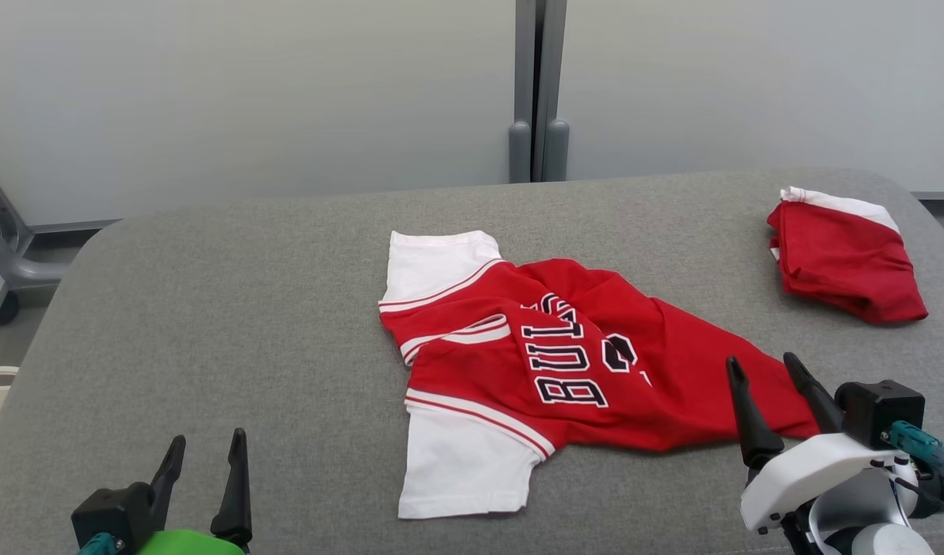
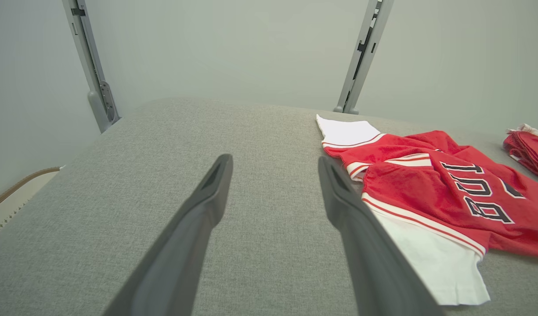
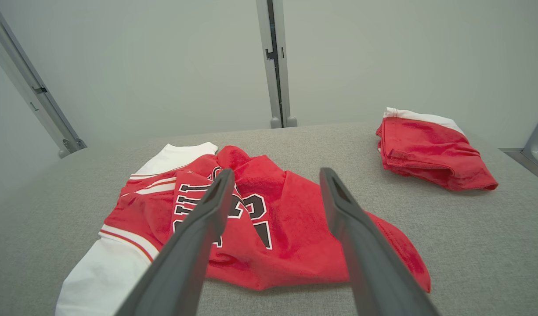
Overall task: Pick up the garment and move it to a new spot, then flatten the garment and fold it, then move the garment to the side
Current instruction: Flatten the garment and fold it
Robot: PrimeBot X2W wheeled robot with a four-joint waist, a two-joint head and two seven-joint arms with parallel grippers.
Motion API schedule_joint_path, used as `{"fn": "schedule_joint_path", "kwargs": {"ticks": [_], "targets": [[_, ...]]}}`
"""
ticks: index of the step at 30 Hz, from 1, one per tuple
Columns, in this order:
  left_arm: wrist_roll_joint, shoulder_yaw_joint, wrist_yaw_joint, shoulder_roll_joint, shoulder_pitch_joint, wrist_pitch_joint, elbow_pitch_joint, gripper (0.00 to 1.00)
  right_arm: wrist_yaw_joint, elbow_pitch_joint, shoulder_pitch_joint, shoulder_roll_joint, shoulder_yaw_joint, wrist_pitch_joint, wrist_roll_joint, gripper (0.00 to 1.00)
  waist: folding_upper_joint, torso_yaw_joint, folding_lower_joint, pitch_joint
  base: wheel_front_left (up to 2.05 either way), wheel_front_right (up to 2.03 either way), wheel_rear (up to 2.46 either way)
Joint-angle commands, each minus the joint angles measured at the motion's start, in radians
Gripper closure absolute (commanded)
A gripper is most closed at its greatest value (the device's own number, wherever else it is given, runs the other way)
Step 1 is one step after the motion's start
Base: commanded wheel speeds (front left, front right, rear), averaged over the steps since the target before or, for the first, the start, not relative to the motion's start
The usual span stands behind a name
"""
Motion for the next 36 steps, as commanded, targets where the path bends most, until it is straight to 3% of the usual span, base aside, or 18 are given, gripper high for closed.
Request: {"fn": "schedule_joint_path", "kwargs": {"ticks": [1,10,15,26,36], "targets": [[0.008,-0.002,0.008,0.006,0.01,0.001,-0.002,0.0,-0.002,0.001,0.013,-0.001,0.0,-0.004,0.006,0.0,0.0,-0.001,0.0,0.0,0.0,0.0,0.0],[0.009,-0.015,0.009,0.004,0.007,0.012,-0.001,0.0,-0.002,-0.001,0.015,-0.003,0.003,0.001,0.002,0.0,0.0,-0.008,0.0,0.003,0.0,0.0,0.0],[0.008,-0.039,-0.012,-0.011,-0.012,0.028,0.015,0.0,-0.002,-0.003,0.011,-0.004,0.004,-0.001,0.007,0.0,0.0,-0.017,0.0,0.013,0.0,0.0,0.0],[-0.025,-0.164,-0.096,-0.151,-0.112,0.147,0.183,0.0,-0.002,0.005,-0.02,-0.003,0.007,-0.005,0.008,0.0,0.0,-0.07,0.0,0.067,0.0,0.0,0.0],[-0.046,-0.215,-0.153,-0.217,-0.165,0.202,0.348,0.0,-0.001,0.002,-0.031,-0.008,-0.002,-0.004,0.006,0.0,0.0,-0.129,0.0,0.114,0.0,0.0,0.0]]}}
